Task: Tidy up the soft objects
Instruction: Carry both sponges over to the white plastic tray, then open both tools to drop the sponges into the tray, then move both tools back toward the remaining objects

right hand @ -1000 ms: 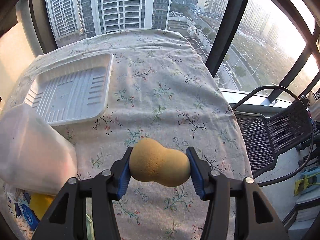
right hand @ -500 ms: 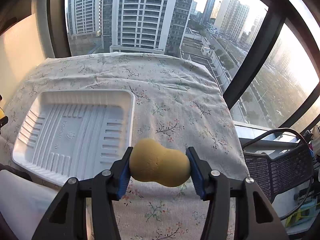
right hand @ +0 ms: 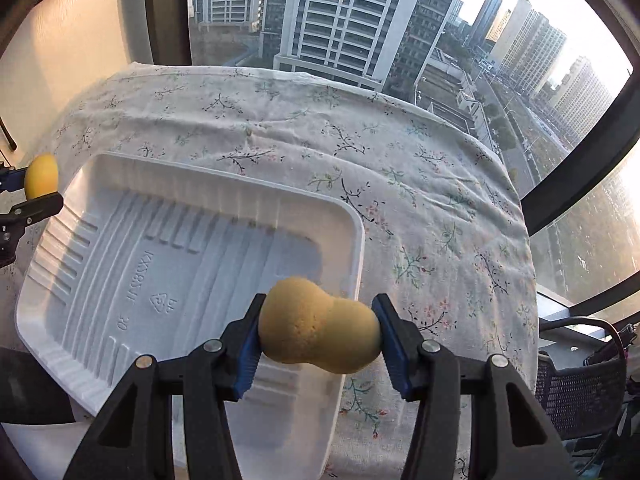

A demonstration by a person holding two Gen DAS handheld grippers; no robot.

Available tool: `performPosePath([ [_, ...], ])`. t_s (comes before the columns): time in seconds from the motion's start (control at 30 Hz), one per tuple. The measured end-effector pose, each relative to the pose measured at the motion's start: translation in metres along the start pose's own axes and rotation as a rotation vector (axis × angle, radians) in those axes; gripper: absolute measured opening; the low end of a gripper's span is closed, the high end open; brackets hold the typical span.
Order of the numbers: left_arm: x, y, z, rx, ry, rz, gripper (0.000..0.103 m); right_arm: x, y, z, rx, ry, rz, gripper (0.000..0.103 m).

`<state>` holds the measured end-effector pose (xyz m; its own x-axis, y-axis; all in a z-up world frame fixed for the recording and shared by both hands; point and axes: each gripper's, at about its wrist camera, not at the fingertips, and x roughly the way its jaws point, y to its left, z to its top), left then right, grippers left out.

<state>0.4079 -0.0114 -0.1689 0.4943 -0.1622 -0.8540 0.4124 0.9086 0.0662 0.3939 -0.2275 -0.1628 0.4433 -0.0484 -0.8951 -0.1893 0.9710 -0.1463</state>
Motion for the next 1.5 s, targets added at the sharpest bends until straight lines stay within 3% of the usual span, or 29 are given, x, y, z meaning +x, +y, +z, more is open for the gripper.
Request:
performPosePath([
  [0.17,0.003,-0.018,-0.005,0.065,-0.037,-0.029,0.053,0.008,0.015,0.000,-0.050,0.016,0.030,0.055],
  [0.33,0.018,-0.027,-0.007,0.075,0.014,-0.062,0.054,0.022,0.017,-0.001,-0.032,0.068,0.059,0.055],
  [0.5,0.024,-0.042,-0.010,0.119,0.021,-0.030,0.056,0.023,0.020,-0.005,-0.025,0.065,0.057,0.056],
  [0.67,0.024,-0.033,-0.005,0.077,0.064,-0.114,0.060,0.019,0.017,-0.004,-0.017,0.062,0.077,0.060],
  [0.83,0.013,-0.033,-0.002,0.096,0.040,-0.098,0.060,0.005,0.012,-0.005,0.011,0.042,0.124,0.073],
  [0.97,0.002,-0.034,-0.004,0.109,0.014,-0.056,0.060,-0.009,0.008,-0.006,0.037,0.024,0.136,0.073],
  [1.23,-0.029,-0.011,-0.010,0.003,-0.059,-0.024,0.060,-0.039,-0.001,-0.015,0.071,-0.027,0.089,0.074],
  [1.5,-0.057,0.036,-0.044,-0.164,-0.095,0.028,0.060,-0.050,-0.025,-0.046,0.135,-0.005,0.076,0.074],
])
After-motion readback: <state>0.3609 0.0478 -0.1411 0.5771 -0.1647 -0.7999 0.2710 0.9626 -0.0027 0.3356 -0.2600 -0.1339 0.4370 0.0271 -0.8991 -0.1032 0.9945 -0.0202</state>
